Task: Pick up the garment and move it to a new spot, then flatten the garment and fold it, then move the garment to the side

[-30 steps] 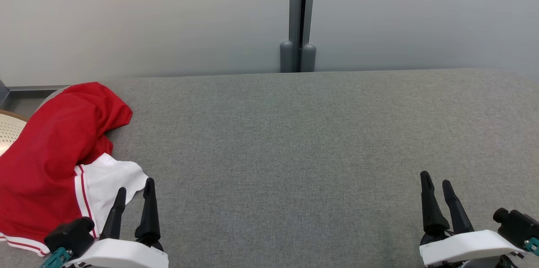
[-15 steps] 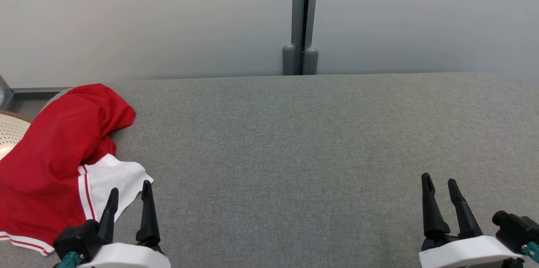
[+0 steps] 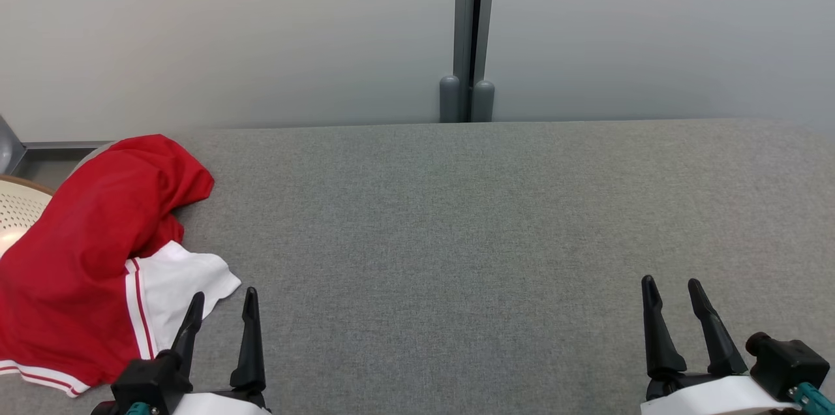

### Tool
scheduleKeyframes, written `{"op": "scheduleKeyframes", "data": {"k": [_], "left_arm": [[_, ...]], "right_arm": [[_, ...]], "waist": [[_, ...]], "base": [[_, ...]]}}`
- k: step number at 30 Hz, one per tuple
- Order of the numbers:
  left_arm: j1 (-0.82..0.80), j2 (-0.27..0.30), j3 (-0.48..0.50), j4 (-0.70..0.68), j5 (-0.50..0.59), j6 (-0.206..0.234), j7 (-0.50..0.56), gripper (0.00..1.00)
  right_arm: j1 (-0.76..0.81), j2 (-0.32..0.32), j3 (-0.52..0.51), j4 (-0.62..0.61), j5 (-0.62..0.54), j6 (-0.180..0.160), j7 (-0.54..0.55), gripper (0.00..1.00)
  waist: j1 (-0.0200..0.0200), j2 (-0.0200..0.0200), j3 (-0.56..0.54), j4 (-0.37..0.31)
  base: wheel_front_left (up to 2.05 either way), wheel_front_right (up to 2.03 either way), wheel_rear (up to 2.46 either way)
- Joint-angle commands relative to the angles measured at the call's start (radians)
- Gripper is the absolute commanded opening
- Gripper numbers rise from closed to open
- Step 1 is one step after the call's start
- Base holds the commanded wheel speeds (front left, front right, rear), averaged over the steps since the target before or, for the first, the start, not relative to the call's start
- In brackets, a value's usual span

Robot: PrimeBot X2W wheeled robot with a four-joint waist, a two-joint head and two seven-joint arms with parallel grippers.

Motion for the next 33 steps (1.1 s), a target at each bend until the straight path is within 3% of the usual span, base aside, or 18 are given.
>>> {"op": "scheduleKeyframes", "data": {"k": [1, 9, 19, 33], "left_arm": [[0.008, 0.004, 0.003, -0.008, 0.027, -0.007, -0.009, 1.0], [0.019, -0.005, 0.009, -0.005, 0.102, -0.026, -0.026, 1.0], [0.041, -0.026, 0.036, 0.013, 0.174, -0.087, -0.046, 1.0], [0.056, -0.044, 0.047, 0.017, 0.292, -0.101, -0.071, 1.0]], "right_arm": [[0.006, -0.006, 0.003, -0.011, -0.025, 0.0, -0.012, 1.0], [0.013, -0.007, 0.02, -0.016, -0.089, 0.0, -0.029, 1.0], [0.022, -0.007, 0.022, -0.024, -0.156, 0.0, -0.049, 1.0], [0.038, -0.008, 0.033, 0.005, -0.246, 0.0, -0.074, 1.0]], "waist": [[0.0, 0.0, -0.001, -0.001], [0.0, 0.0, -0.009, -0.009], [0.0, 0.0, -0.021, -0.019], [-0.0001, 0.0, -0.031, -0.022]], "base": [[0.0, 0.0, 0.0], [0.0, 0.0, 0.0], [0.0, 0.0, 0.0], [0.0, 0.0, 0.0]]}}
